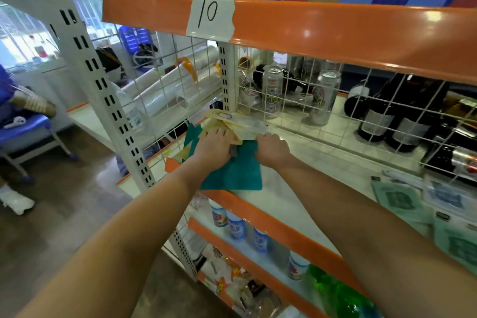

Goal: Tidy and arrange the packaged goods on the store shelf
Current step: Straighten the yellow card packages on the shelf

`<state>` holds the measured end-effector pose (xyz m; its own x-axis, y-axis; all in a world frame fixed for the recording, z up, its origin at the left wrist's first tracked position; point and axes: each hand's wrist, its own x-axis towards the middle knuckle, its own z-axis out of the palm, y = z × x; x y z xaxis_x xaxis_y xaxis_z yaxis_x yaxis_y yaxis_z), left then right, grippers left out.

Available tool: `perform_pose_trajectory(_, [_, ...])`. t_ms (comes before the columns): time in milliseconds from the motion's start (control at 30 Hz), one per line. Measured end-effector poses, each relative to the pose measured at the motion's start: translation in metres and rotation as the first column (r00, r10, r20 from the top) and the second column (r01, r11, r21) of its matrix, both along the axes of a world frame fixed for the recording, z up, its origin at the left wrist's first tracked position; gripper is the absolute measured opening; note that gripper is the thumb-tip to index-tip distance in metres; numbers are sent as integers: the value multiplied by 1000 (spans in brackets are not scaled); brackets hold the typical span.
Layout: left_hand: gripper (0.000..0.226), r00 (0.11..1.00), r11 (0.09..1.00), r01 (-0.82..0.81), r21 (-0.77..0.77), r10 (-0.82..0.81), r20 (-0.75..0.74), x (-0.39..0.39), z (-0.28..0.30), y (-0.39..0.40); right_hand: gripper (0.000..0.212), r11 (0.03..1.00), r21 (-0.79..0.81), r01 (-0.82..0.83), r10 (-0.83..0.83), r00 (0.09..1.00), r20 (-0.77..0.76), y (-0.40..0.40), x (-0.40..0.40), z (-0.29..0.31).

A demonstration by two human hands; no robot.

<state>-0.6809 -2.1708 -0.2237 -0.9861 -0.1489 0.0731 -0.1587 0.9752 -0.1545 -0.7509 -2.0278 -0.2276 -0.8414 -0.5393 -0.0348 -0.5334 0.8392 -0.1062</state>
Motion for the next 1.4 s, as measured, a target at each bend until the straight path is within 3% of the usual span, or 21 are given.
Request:
perform_pose_trajectory(133, [47, 999, 1000, -22, 19, 22, 30, -15, 4, -11, 35, 997, 3, 79, -79, 997, -17, -7, -6, 4])
perform_pose_trajectory(333, [44, 992, 998, 12, -68, -3, 128, -32, -7, -24, 34, 986, 14, 165, -166, 986, 3, -8, -16, 5])
perform_pose_trajectory(567, [50, 995, 999, 27, -33, -24, 92, -47, -12, -30, 39, 977, 5, 215, -215, 976, 20, -11, -16, -1])
perform_pose_trajectory(767, [52, 993, 983, 109, -145, -101, 59, -46, -14, -35, 40, 968, 8, 250, -250, 968, 35, -14, -4, -1])
perform_pose_trajectory(933, [30, 980, 956, 198, -216, -186, 76, -34, -10, -37, 42, 951, 8, 310, -310, 950, 51, -12, 11, -2])
perform_pose_trajectory(1100, [25, 974, 956, 225, -187, -213, 81, -18, 1, -40, 42, 932, -15, 363, -362, 931, 36, -9, 26, -1])
perform_pose_trajectory(1400, [17, 964, 915, 246, -321, -264, -15, 16, 27, -20, 47, 947, -8, 322, -321, 946, 44, 18, 51, 13])
